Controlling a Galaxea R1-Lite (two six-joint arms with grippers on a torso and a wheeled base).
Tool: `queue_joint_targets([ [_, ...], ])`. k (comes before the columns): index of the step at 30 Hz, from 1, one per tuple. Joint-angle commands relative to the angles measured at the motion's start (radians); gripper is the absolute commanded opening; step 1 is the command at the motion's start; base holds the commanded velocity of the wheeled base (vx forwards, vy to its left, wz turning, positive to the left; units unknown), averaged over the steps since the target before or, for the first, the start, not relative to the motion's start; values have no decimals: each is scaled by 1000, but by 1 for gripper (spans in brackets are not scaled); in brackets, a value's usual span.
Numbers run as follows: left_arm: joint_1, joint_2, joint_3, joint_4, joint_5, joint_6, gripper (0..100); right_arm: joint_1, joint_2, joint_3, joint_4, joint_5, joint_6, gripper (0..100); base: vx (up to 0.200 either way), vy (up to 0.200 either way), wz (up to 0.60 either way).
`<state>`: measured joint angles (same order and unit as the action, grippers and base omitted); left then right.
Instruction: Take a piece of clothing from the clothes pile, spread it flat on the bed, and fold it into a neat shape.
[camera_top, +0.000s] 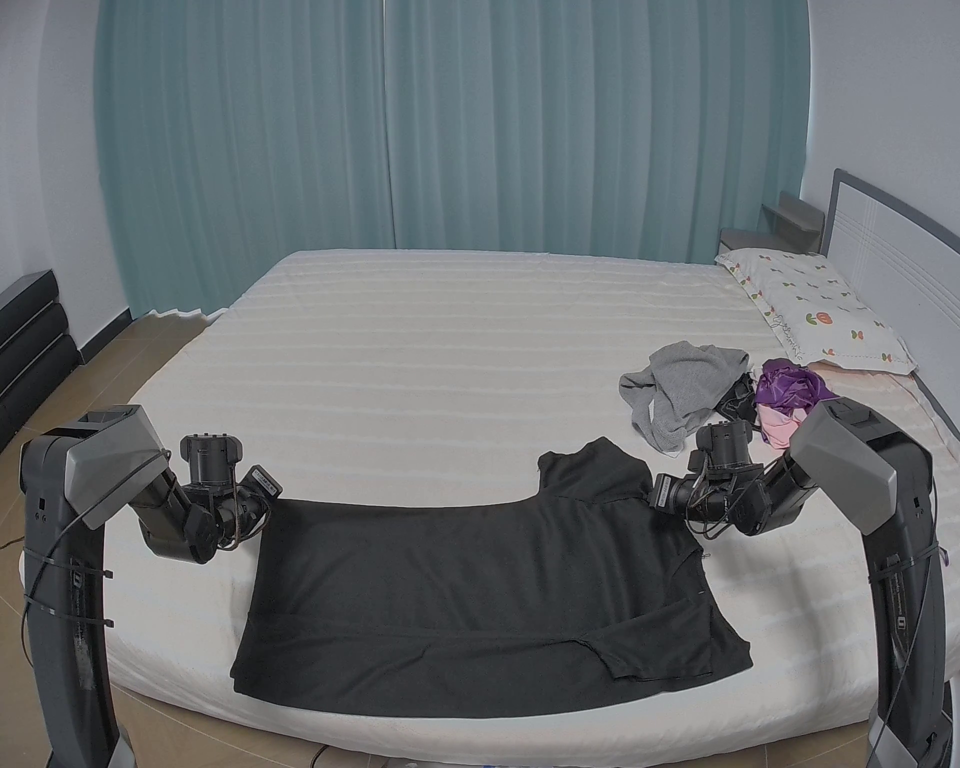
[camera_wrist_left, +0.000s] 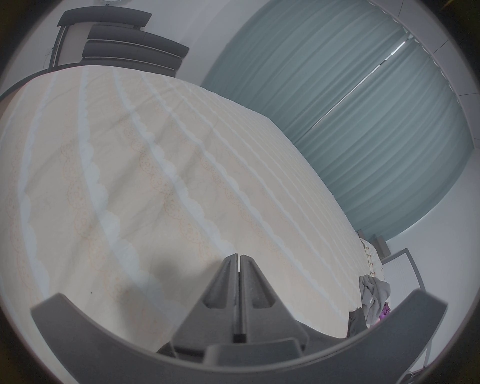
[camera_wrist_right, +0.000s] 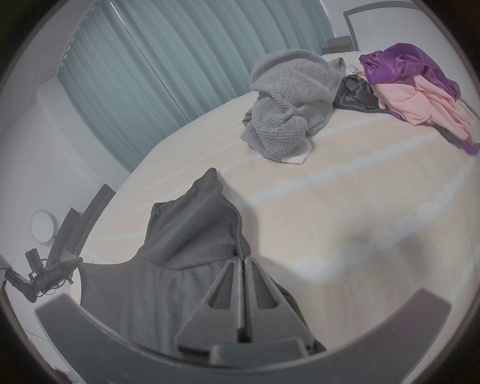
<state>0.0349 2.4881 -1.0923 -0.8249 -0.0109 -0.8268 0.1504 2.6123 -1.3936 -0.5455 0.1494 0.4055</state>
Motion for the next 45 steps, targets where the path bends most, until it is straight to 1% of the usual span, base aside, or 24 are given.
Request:
queue_joint_targets([
  [1,0,2,0,0,0,0,0,-12,-44,35,10,6,-1,0,0,0,0],
  [3,0,2,0,0,0,0,0,-17,-57,45,21,6,-2,0,0,0,0],
  [8,0,5,-3,0,0,0,0,-35,-113,128,29,10,-44,0,0,0,0],
  [10,0,5,-4,0,0,0,0,-35,-123,148,29,24,-48,0,0,0,0],
  [13,0,5,-3,0,0,0,0,-35,-133,163,30,41,-48,0,0,0,0],
  [19,0,5,-3,0,0,0,0,-34,-130,154,62,44,-59,0,0,0,0],
  [20,0,5,-3,0,0,0,0,-34,-124,143,72,44,-62,100,0,0,0],
  [25,0,5,-1,0,0,0,0,-26,-103,107,70,50,-56,100,0,0,0],
  [28,0,5,-3,0,0,0,0,-22,-94,64,64,81,-39,100,0,0,0],
  [33,0,5,-1,0,0,0,0,-6,-51,-39,75,85,56,100,0,0,0],
  [35,0,5,-1,0,0,0,0,-5,-21,-87,81,93,78,100,0,0,0],
  [37,0,5,-1,0,0,0,0,-2,-5,-111,88,93,78,100,0,0,0],
  [39,0,5,-1,1,0,2,0,15,25,-182,139,95,78,100,0,0,0],
  [41,0,5,-1,0,0,2,0,23,37,-211,167,95,76,100,0,0,0],
  [45,0,3,-1,0,-1,2,0,31,66,-249,179,90,78,100,0,0,0],
])
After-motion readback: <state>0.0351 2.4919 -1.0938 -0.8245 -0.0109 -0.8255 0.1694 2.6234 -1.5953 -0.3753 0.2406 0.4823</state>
